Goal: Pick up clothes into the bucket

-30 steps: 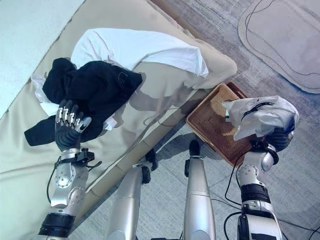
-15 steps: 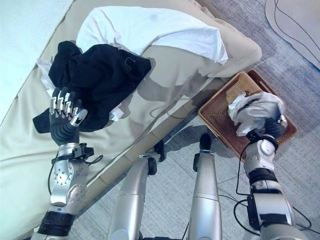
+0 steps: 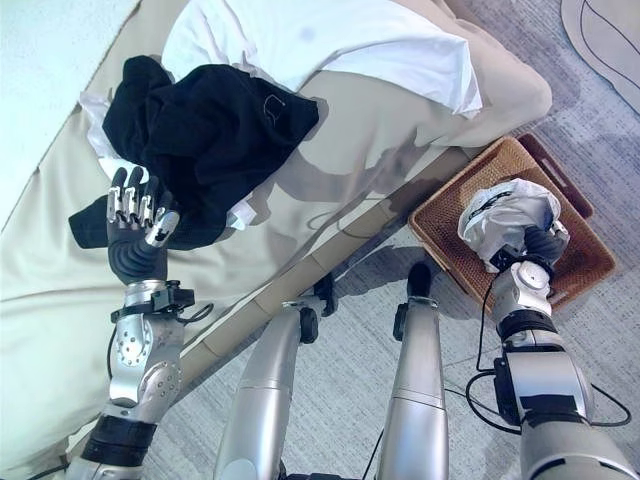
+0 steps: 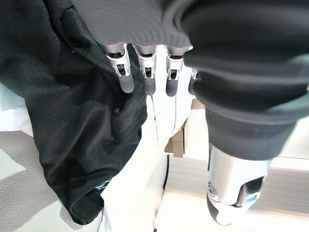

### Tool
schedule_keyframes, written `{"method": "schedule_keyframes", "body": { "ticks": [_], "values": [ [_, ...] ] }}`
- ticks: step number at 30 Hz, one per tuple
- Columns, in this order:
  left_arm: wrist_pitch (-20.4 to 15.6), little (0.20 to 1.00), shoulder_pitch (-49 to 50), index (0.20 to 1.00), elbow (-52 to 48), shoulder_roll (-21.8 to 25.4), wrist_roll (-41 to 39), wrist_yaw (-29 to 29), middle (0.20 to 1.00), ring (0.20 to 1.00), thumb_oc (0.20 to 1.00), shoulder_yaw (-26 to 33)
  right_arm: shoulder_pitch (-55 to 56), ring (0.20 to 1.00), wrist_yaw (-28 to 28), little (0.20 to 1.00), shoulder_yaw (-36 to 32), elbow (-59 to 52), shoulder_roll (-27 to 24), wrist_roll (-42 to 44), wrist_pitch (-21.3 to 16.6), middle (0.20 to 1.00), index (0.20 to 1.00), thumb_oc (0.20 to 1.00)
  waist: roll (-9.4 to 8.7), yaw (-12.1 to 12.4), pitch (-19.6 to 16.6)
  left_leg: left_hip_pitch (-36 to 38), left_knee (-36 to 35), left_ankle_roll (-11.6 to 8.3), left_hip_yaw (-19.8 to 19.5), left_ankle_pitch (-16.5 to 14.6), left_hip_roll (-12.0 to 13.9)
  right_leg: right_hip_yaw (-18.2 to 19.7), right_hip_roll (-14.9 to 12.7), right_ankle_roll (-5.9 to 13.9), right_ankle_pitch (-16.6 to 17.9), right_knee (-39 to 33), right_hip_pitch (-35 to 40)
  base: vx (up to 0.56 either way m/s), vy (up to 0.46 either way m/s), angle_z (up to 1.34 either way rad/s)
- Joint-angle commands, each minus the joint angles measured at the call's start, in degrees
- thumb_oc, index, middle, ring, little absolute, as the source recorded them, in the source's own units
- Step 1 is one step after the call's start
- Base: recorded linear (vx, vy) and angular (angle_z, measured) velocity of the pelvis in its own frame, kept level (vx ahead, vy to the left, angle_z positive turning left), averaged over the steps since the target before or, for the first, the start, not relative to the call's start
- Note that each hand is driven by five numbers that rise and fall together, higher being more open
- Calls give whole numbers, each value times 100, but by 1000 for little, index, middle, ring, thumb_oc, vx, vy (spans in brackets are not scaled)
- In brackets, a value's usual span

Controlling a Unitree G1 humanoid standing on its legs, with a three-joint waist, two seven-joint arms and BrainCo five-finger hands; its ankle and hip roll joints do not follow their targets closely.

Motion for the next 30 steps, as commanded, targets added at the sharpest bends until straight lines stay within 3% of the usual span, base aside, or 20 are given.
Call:
{"method": "schedule_keyframes", "body": {
  "ticks": [1,11,13,14,15,23,25,26,27,30],
  "values": [
    [-322,1000,154,1000,-439,89,64,165,1000,1000,1000,113,223,1000,-341,1000,84,139,-223,-138,44,1000,1000,1000,86,-83,-418,-135,477,182,51,-678,-9,-37,-269,296,424,-472,-9,0,0,0],
    [-295,1000,63,1000,-335,109,256,332,1000,1000,1000,173,468,1000,-531,1000,-224,314,-84,13,96,1000,1000,1000,-44,-139,-569,212,51,174,46,-585,23,-188,-280,350,547,-926,351,0,0,0],
    [-290,1000,55,1000,-248,129,384,346,1000,1000,1000,202,786,1000,-441,1000,-354,249,50,159,56,1000,1000,1000,-150,-193,-603,435,-259,204,60,-332,49,-308,-298,344,814,-1269,580,-29,-10,-3],
    [-290,1000,62,1000,-244,135,381,343,1000,1000,1000,198,800,1000,-442,1000,-358,247,57,160,56,1000,1000,1000,-145,-174,-630,521,-255,162,1,-490,45,-295,-280,382,651,-1220,649,-68,-40,-2],
    [-287,1000,52,1000,-180,129,340,301,1000,1000,1000,216,1051,1000,-391,1000,-514,177,108,317,0,1000,1000,1000,-218,-222,-644,617,-448,177,-2,-281,49,-369,-309,374,869,-1471,802,27,-42,3],
    [-185,1000,145,1000,56,146,427,251,1000,1000,1000,316,1749,1000,-309,1000,-850,-378,483,672,-268,1000,1000,1000,-457,-323,-768,1577,-1342,46,-194,-2,57,-703,-332,486,1137,-2375,1892,31,-34,7],
    [-132,1000,257,1000,336,130,610,331,1000,1000,1000,483,2179,1000,-366,1000,-523,-1468,708,72,-412,1000,1000,1000,-588,-387,-796,1991,-1682,-3,-251,132,84,-826,-341,529,1272,-2724,2371,59,-43,3],
    [-135,1000,267,1000,339,134,611,331,1000,1000,1000,483,2206,1000,-393,1000,-525,-1508,725,52,-400,1000,1000,1000,-590,-395,-784,2028,-1707,-4,-257,143,81,-836,-343,529,1278,-2744,2410,91,-44,3],
    [-51,1000,277,1000,500,139,911,442,1000,1000,1000,540,2538,1000,-401,1000,-406,-2445,934,-229,-572,1000,1000,1000,-661,-448,-809,2297,-1920,-27,-291,219,107,-913,-341,549,1343,-2930,2714,54,-19,-2],
    [53,1000,293,1000,816,145,1171,484,1000,1000,1000,483,2805,1000,-341,1000,-301,-3210,1211,-465,-692,1000,1000,1000,-716,-485,-808,2732,-2259,-63,-347,343,116,-1063,-352,580,1428,-3278,3239,70,-26,3]
  ]
}}
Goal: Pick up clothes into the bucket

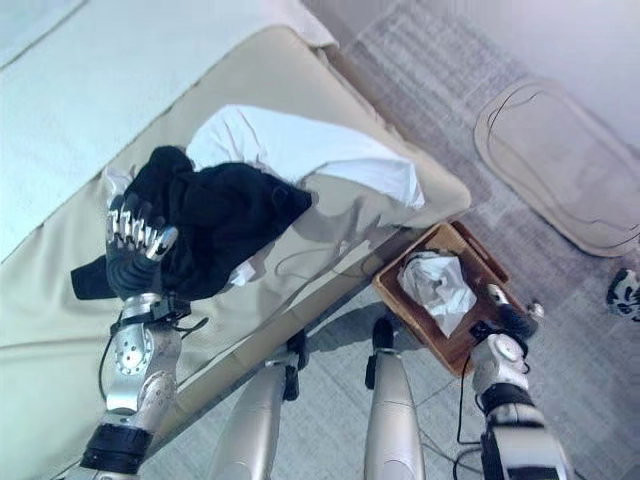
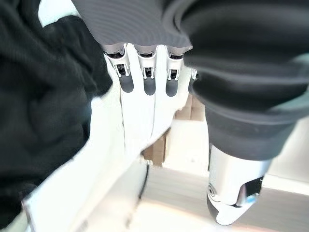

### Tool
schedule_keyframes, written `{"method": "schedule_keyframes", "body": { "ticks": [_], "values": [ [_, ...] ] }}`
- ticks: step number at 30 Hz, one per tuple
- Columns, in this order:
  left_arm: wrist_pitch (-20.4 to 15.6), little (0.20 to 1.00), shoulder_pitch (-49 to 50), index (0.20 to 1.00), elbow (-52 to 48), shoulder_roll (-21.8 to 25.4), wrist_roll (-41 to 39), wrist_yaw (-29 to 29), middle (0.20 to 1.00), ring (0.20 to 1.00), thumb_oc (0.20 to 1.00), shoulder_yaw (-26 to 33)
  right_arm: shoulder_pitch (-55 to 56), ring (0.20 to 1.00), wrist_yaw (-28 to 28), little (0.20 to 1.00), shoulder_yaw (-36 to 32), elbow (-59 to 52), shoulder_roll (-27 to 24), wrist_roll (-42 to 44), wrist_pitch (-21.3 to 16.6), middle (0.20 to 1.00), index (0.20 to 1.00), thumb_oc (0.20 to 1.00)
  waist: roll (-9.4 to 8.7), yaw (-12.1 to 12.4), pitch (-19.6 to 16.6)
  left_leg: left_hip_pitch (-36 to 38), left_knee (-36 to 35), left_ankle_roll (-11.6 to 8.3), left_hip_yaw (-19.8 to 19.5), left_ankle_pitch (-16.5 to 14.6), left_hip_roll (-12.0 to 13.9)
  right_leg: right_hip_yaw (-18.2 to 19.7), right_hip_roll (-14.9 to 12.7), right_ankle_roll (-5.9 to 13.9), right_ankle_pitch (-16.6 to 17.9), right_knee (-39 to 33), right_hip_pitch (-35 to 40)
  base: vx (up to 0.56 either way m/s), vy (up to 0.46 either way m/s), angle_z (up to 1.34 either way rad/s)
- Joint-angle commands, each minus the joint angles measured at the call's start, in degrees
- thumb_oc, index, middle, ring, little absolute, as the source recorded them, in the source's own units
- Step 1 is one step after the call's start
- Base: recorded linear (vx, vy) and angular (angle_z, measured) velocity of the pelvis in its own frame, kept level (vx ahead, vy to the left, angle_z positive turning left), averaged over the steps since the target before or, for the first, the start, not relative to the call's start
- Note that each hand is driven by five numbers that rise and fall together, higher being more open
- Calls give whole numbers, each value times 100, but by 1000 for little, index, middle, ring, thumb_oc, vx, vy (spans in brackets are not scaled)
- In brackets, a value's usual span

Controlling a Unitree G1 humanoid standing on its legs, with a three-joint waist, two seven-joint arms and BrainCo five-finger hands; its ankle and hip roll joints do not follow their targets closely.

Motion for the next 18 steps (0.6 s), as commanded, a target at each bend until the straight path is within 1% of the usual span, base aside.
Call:
{"method": "schedule_keyframes", "body": {
  "ticks": [1,2,3,4,5,6,7,8,9,10,11,12,13,14,15,16,18],
  "values": [
    [-98,1000,-96,1000,30,159,565,77,1000,1000,1000,127,-143,1000,-1,1000,66,-107,21,-354,-428,1000,1000,1000,-28,-72,6,236,-112,-29,-31,-137,89,-311,-395,401,1114,-1241,543,101,-29,19],
    [3,1000,-104,1000,254,216,899,108,1000,1000,1000,80,-36,1000,148,1000,205,-519,159,-455,-463,1000,1000,1000,-59,-67,-39,563,-387,-76,-59,-66,105,-392,-367,425,1144,-1499,898,51,-13,19],
    [3,1000,-106,1000,255,217,902,111,1000,1000,1000,79,-32,1000,142,1000,203,-531,164,-461,-458,1000,1000,1000,-65,-74,-37,568,-422,-73,-61,-22,95,-398,-373,423,1182,-1534,908,96,-22,17],
    [99,1000,-118,1000,382,249,1116,147,1000,1000,1000,54,39,1000,224,1000,282,-731,221,-524,-470,1000,1000,1000,-88,-79,-56,730,-554,-88,-66,22,115,-447,-377,437,1218,-1661,1074,87,-21,2],
    [214,1000,-165,1000,654,352,1559,227,1000,1000,1000,24,175,1000,388,1000,513,-1150,281,-726,-477,1000,1000,1000,-147,-72,-117,964,-752,-112,-81,100,138,-533,-345,464,1265,-1849,1320,99,-23,-2],
    [211,1000,-164,1000,659,352,1568,234,1000,1000,1000,19,188,1000,383,1000,513,-1165,287,-733,-471,1000,1000,1000,-149,-74,-109,991,-773,-113,-84,109,136,-540,-345,465,1271,-1866,1347,118,-10,-5],
    [407,1000,-230,1000,980,462,2108,358,1000,1000,1000,-28,311,1000,625,1000,790,-1451,331,-889,-454,1000,1000,1000,-188,-52,-115,1216,-890,-130,-84,116,152,-581,-319,479,1253,-1965,1589,44,7,0],
    [406,1000,-235,1000,983,463,2113,363,1000,1000,1000,-29,311,1000,623,1000,788,-1457,333,-891,-452,1000,1000,1000,-194,-58,-117,1210,-910,-126,-86,149,142,-584,-326,479,1280,-1987,1587,79,22,8],
    [578,1000,-353,1000,1305,552,2557,478,1000,1000,1000,-103,420,1000,760,1000,1005,-1651,370,-996,-404,1000,1000,1000,-242,-59,-138,1306,-917,-128,-79,157,149,-617,-345,483,1279,-2018,1697,27,17,8],
    [576,1000,-358,1000,1313,551,2566,487,1000,1000,1000,-108,423,1000,759,1000,1003,-1655,372,-998,-403,1000,1000,1000,-244,-60,-129,1317,-920,-128,-81,157,148,-619,-345,483,1279,-2022,1710,50,14,7],
    [712,1000,-459,1000,1551,605,2852,554,1000,1000,1000,-160,460,1000,847,1000,1148,-1761,391,-1062,-369,1000,1000,1000,-277,-56,-143,1354,-924,-130,-76,155,150,-639,-345,483,1277,-2047,1768,60,9,3],
    [879,1000,-665,1000,1926,691,3380,591,1000,1000,1000,-308,594,1000,971,1000,1422,-2030,383,-1410,-290,1000,1000,1000,-344,-61,-163,1466,-939,-138,-82,152,160,-668,-333,500,1288,-2095,1905,60,9,4],
    [873,1000,-672,1000,1939,689,3386,598,1000,1000,1000,-315,600,1000,966,1000,1420,-2039,386,-1418,-285,1000,1000,1000,-345,-61,-158,1475,-942,-139,-84,152,160,-671,-333,500,1287,-2099,1916,81,18,6],
    [919,1000,-836,1000,2396,743,3713,651,1000,1000,1000,-430,686,1000,1119,1000,1712,-2250,322,-1758,-236,1000,1000,1000,-409,-62,-194,1532,-929,-140,-92,139,189,-688,-317,512,1279,-2129,2000,36,8,7],
    [909,1000,-847,1000,2415,740,3718,660,1000,1000,1000,-437,689,1000,1116,1000,1710,-2255,323,-1763,-234,1000,1000,1000,-408,-62,-190,1535,-927,-141,-93,137,189,-689,-316,513,1278,-2130,2006,48,7,7],
    [1005,1000,-1108,1000,2813,787,3953,819,1000,1000,1000,-610,730,1000,1284,1000,1990,-2390,303,-1864,-261,1000,1000,1000,-475,-61,-181,1504,-834,-135,-137,117,208,-705,-322,510,1261,-2085,2013,6,4,5],
    [1152,1000,-1383,1000,3056,871,4241,1026,1000,1000,1000,-754,742,1000,1428,1000,2240,-2489,341,-1793,-283,1000,1000,1000,-531,-54,-131,1430,-730,-122,-188,99,207,-714,-326,501,1233,-2025,1974,-21,12,5]
  ]
}}
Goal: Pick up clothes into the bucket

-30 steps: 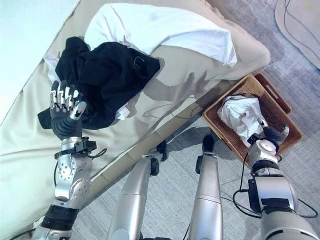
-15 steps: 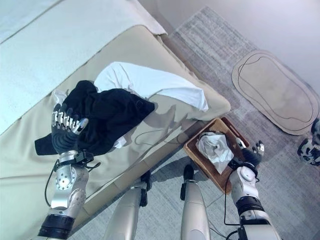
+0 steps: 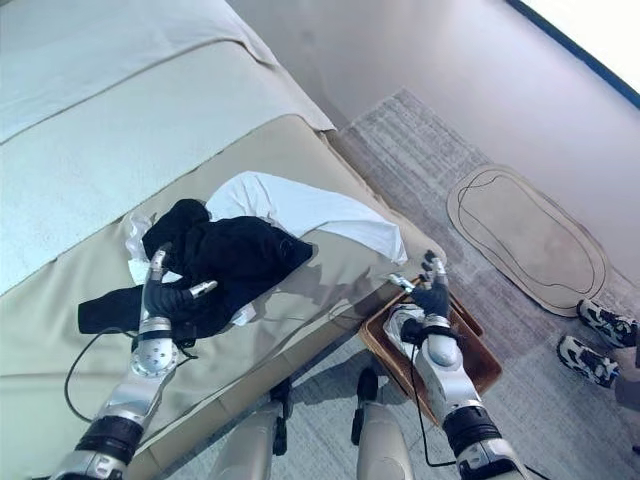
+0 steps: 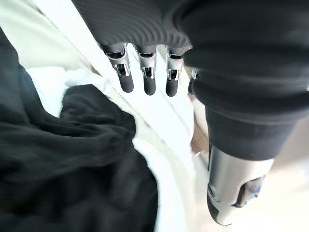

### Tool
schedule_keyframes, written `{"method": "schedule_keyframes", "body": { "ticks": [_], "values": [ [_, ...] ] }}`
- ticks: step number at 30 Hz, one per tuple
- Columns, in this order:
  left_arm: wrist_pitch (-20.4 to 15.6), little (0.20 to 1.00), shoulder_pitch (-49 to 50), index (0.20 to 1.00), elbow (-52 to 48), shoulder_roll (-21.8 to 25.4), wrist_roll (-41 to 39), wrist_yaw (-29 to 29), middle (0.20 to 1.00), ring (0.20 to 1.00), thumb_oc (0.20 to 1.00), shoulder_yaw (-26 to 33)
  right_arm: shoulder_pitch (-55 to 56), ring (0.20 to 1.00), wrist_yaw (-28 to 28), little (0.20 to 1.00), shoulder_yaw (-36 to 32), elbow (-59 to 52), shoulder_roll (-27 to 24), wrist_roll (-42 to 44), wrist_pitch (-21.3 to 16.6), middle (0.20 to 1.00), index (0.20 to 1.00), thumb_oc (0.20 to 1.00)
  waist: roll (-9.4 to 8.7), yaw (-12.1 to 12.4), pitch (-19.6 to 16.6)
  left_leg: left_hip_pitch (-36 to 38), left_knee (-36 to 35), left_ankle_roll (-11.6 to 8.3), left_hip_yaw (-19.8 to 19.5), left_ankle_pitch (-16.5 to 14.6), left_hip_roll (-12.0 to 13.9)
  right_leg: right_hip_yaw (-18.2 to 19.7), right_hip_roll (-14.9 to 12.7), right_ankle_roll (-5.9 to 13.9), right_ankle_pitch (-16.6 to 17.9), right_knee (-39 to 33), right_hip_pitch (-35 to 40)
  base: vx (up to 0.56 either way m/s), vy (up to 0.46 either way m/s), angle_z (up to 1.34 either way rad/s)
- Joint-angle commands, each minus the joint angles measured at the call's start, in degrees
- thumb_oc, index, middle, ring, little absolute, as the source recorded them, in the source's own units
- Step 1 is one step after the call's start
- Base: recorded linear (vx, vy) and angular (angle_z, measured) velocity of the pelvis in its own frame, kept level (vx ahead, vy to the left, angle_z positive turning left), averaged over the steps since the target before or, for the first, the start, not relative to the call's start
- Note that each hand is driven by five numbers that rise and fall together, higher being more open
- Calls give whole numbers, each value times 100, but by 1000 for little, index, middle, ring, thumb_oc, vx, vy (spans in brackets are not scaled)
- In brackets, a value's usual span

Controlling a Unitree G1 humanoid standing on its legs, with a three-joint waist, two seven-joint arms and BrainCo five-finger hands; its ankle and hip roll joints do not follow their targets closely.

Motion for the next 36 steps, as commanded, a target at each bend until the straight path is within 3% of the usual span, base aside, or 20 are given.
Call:
{"method": "schedule_keyframes", "body": {
  "ticks": [1,11,12,20,26,27,28,29,36],
  "values": [
    [100,1000,-553,1000,79,414,682,517,1000,1000,1000,-93,40,1000,286,1000,181,-515,129,-129,-209,1000,1000,1000,-415,40,85,-205,421,-78,71,-218,100,-216,-514,401,842,-493,-38,-30,8,6],
    [598,1000,-1415,1000,830,946,1217,1172,1000,1000,1000,-240,-246,1000,211,1000,559,-746,84,-143,-293,1000,1000,1000,-614,96,586,-979,1085,-80,-29,-301,109,-279,-548,341,688,16,-571,-66,-4,8],
    [689,1000,-1605,1000,994,1179,1373,1267,1000,1000,1000,-306,-273,1000,172,1000,598,-825,-8,-195,-332,1000,1000,1000,-659,95,748,-1243,1347,-81,-38,-378,118,-266,-538,324,607,262,-812,-64,-12,9],
    [1034,1000,-2304,1000,1258,1544,1708,1758,1000,1000,1000,-429,-302,1000,32,1000,525,-1063,-280,-306,-448,1000,1000,1000,-694,-78,1108,-2287,2162,-29,-62,-563,74,-145,-590,262,432,1047,-1810,-90,26,5],
    [1145,1000,-2743,1000,1179,1792,1788,1923,1000,1000,1000,-476,-293,1000,-65,1000,413,-1251,-386,-341,-510,1000,1000,1000,-665,-207,1234,-2911,2511,-13,-87,-596,70,-79,-583,245,403,1391,-2429,-38,18,0],
    [1147,1000,-2789,1000,1202,1833,1786,1930,1000,1000,1000,-488,-288,1000,-63,1000,403,-1298,-402,-344,-520,1000,1000,1000,-651,-222,1221,-2913,2586,-44,-123,-783,104,-30,-555,299,244,1493,-2466,-38,21,-6],
    [1147,1000,-2868,1000,1134,1869,1813,1945,1000,1000,1000,-518,-282,1000,-69,1000,367,-1312,-423,-348,-540,1000,1000,1000,-647,-241,1250,-3055,2567,-13,-94,-592,76,-49,-578,248,407,1449,-2587,51,0,-2],
    [1128,1000,-2908,1000,1069,1889,1845,1941,1000,1000,1000,-541,-265,1000,-65,1000,360,-1339,-437,-349,-544,1000,1000,1000,-633,-252,1232,-3033,2609,-41,-127,-775,89,-7,-548,296,248,1521,-2594,-27,12,-3],
    [1150,1000,-3202,1000,778,1944,2425,1900,1000,1000,1000,-934,-178,1000,5,1000,268,-1383,-513,-351,-612,1000,1000,1000,-602,-353,1199,-3271,2559,-23,-138,-773,62,54,-531,298,250,1565,-2933,6,0,-1]
  ]
}}
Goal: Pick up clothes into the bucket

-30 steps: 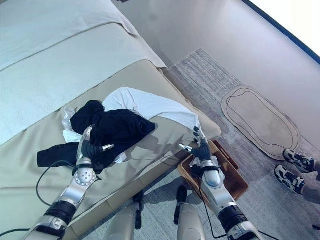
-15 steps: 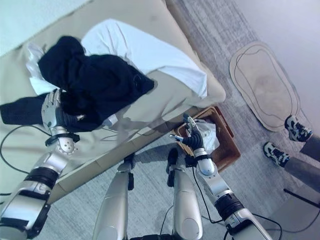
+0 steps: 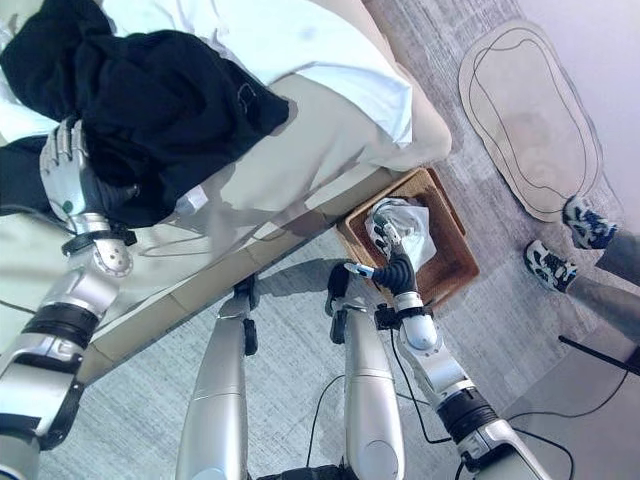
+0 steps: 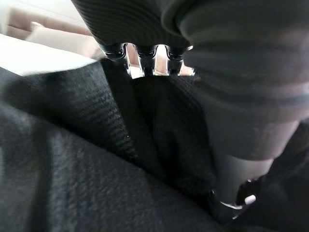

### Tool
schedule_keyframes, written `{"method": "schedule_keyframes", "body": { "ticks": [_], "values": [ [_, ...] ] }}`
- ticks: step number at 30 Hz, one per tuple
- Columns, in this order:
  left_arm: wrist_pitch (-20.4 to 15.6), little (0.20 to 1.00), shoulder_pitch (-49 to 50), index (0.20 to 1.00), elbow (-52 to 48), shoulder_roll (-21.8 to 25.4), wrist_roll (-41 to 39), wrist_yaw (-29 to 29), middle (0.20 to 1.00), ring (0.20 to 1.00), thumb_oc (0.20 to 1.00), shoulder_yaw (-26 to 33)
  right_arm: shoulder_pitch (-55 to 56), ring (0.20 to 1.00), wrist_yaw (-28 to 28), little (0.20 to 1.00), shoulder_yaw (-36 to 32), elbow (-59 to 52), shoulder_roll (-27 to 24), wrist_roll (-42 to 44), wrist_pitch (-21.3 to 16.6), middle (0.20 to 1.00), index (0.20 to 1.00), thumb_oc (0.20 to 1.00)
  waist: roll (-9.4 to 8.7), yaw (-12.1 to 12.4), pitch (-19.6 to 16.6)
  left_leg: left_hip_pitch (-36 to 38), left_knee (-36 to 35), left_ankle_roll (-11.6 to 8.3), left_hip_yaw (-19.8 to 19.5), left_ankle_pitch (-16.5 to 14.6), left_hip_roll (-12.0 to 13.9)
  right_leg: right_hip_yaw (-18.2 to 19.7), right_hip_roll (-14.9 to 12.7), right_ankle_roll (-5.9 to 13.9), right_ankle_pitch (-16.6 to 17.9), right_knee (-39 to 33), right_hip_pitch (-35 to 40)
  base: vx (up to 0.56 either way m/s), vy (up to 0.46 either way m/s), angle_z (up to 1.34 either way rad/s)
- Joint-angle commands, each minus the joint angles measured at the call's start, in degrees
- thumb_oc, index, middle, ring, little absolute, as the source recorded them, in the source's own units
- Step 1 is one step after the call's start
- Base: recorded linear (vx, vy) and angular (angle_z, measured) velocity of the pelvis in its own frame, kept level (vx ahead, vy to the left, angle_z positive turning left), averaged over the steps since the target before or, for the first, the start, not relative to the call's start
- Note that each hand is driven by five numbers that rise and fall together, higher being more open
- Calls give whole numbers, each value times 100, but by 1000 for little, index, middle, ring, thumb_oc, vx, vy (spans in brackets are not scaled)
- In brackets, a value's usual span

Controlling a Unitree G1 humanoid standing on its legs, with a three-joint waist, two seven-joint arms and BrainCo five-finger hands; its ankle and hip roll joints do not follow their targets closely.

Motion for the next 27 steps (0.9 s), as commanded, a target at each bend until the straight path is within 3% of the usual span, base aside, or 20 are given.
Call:
{"method": "schedule_keyframes", "body": {
  "ticks": [1,7,8,9,10,16,17,18,19,20,21,22,27],
  "values": [
    [-5,1000,-337,1000,-266,81,636,159,1000,1000,1000,-193,217,1000,-4,1000,-205,-552,-191,-185,-421,1000,1000,1000,63,-29,-176,-18,647,150,138,-641,61,85,-337,488,517,-370,211,0,0,0],
    [118,1000,-742,1000,58,-98,778,-104,1000,1000,1000,-526,173,1000,-12,1000,-226,-495,-155,-264,-392,1000,1000,1000,64,-101,-202,-96,634,179,135,-635,62,107,-317,499,531,-376,108,0,0,0],
    [137,934,-795,934,134,-105,776,-171,934,934,934,-576,153,1000,-13,1000,-234,-449,-160,-270,-389,1000,1000,1000,75,-114,-207,-91,624,186,144,-636,56,112,-315,498,533,-379,98,0,0,0],
    [136,758,-807,758,142,-107,773,-170,758,758,758,-583,150,1000,-13,1000,-237,-445,-158,-270,-391,1000,1000,1000,74,-110,-205,-92,623,187,145,-635,55,112,-315,498,533,-378,96,0,0,0],
    [148,200,-864,200,202,-110,739,-387,200,200,200,-656,111,1000,-56,1000,-282,-407,-161,-322,-357,1000,1000,1000,93,-126,-212,-94,612,202,154,-636,51,126,-312,507,553,-383,91,0,0,0],
    [49,200,-901,200,360,-175,563,-573,200,200,200,-659,71,1000,-15,1000,-334,-328,-101,-367,-315,1000,1000,1000,118,-159,-256,-82,557,223,175,-607,38,147,-310,509,582,-423,71,-13,2,0],
    [47,200,-904,200,355,-173,564,-571,200,200,200,-658,68,1000,-15,1000,-338,-332,-101,-365,-317,1000,1000,1000,105,-168,-231,-147,523,255,208,-421,19,110,-339,453,744,-488,28,10,3,-3],
    [14,200,-818,200,344,-175,565,-606,200,200,200,-635,66,1000,-2,1000,-346,-311,-94,-382,-308,1000,1000,1000,138,-152,-286,-67,538,228,171,-605,32,141,-301,506,575,-417,76,-74,13,-1],
    [14,200,-819,200,338,-173,568,-605,200,200,200,-633,63,1000,-3,1000,-349,-315,-94,-382,-310,1000,1000,1000,125,-161,-261,-132,504,261,205,-420,14,104,-330,449,736,-482,32,96,-8,-2],
    [-12,200,-700,200,306,-176,553,-633,200,200,200,-571,68,1000,6,1000,-370,-331,-91,-394,-304,1000,1000,1000,151,-139,-310,-54,528,229,170,-606,22,139,-304,507,573,-427,84,0,0,0],
    [-16,200,-632,200,283,-185,540,-646,200,200,200,-531,79,1000,17,1000,-388,-295,-84,-393,-298,1000,1000,1000,157,-130,-324,-42,513,228,170,-605,19,135,-308,507,572,-438,95,10,3,-4],
    [-14,200,-629,200,273,-183,543,-645,200,200,200,-526,77,1000,16,1000,-390,-298,-85,-392,-301,1000,1000,1000,145,-140,-298,-104,477,260,204,-420,1,98,-336,451,735,-504,55,-74,13,-3],
    [-155,200,-156,200,-56,-259,543,-679,200,200,200,-286,131,1000,18,1000,-434,-211,-24,-431,-275,1000,1000,1000,180,-61,-357,126,301,259,210,-392,-11,66,-348,470,747,-603,254,-11,3,0]
  ]
}}
